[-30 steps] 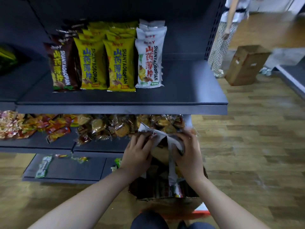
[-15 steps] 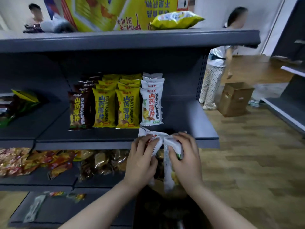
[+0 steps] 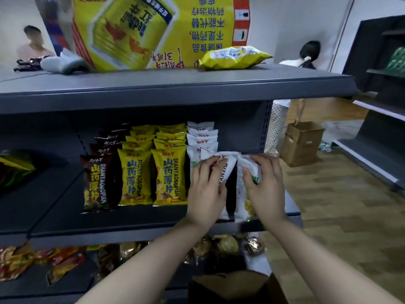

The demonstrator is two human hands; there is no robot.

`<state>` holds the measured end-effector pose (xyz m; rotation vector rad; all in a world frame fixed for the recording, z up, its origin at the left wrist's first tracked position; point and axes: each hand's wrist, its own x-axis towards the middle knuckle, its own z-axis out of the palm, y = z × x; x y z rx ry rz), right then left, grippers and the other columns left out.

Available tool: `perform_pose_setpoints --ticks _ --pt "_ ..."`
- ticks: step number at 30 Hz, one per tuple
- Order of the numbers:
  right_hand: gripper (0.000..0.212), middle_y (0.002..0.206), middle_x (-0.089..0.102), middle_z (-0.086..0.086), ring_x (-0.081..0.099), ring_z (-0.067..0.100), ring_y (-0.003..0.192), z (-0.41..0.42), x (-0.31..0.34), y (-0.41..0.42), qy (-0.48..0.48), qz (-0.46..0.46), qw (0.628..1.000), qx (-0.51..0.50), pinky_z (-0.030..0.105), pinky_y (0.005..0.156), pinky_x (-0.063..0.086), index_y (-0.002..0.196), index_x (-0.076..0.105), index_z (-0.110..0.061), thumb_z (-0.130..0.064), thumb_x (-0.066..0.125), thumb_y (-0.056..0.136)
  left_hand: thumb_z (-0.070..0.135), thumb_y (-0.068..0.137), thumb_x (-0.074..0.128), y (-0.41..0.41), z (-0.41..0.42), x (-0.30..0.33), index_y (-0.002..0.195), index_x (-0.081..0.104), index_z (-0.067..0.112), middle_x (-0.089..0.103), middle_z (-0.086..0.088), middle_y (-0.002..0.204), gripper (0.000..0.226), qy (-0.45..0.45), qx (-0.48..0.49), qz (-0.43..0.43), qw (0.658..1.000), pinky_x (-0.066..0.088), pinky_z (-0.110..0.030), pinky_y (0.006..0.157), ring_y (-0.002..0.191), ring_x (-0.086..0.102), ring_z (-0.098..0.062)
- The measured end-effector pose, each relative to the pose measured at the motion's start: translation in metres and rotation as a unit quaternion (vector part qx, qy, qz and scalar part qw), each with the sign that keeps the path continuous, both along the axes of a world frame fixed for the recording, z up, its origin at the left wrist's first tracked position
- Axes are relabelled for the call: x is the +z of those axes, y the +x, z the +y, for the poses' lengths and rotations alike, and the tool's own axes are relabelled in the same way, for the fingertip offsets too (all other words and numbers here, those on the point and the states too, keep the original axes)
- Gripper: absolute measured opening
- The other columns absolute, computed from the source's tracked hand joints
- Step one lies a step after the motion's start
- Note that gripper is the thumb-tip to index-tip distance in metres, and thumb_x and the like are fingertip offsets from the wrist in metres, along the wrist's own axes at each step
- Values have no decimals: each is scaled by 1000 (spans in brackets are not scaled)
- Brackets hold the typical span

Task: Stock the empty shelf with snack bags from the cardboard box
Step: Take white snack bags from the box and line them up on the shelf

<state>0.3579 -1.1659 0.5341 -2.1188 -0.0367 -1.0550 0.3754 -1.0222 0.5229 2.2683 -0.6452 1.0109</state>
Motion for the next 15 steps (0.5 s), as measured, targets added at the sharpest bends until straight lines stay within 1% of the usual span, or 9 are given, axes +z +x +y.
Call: perform_pose_setpoints --ticks 2,4,6,8,10,12,14,15 --pt "30 120 53 7 52 27 114 -8 6 16 -5 -11 1000 -16 33 88 45 116 59 -11 -15 63 86 0 75 64 16 -10 8 128 49 17 50 -4 127 58 -5 -1 -6 1000 42 -36 101 120 41 -22" --pt "30 119 53 9 53 30 113 -17 12 33 -5 -12 999 -37 38 87 49 115 59 -11 -16 63 85 0 73 64 33 -21 16 127 51 15 51 -5 127 57 -13 3 -13 1000 37 -32 104 119 42 -23" --pt "29 118 53 10 54 31 111 -27 17 52 -11 -10 999 -51 41 85 50 113 59 -11 -16 63 85 0 73 63 51 -33 22 127 53 14 52 -6 127 56 -20 13 -17 1000 34 -31 104 119 42 -24" --pt "28 118 53 12 55 30 109 -37 18 70 -25 -16 998 -54 38 85 50 113 60 -8 -14 62 86 0 74 63 68 -46 25 127 54 12 52 -7 127 55 -19 20 -23 999 32 -29 103 120 42 -24" --pt "28 120 52 11 56 27 106 -46 18 87 -29 -14 998 -57 34 79 48 113 59 -8 -15 62 86 0 74 62 85 -60 25 126 55 11 53 -8 126 54 -17 25 -30 999 32 -28 103 119 42 -25" --pt "29 122 50 9 55 24 106 -54 16 102 -15 7 998 -64 34 74 47 115 58 -10 -18 61 87 0 74 62 102 -74 23 124 56 10 54 -8 124 52 -19 35 -32 999 42 -32 98 118 44 -25" --pt "29 123 49 5 49 22 111 -64 13 117 0 28 998 -64 32 78 41 116 56 -13 -19 59 88 1 73 62 117 -89 20 123 57 9 55 -8 123 51 -24 48 -27 998 47 -34 91 117 44 -24" --pt "29 123 48 3 46 21 115 -69 11 123 7 38 997 -62 29 80 37 117 55 -15 -20 58 89 1 72 63 124 -96 17 122 57 9 56 -9 122 51 -26 51 -25 998 47 -34 92 116 44 -25"
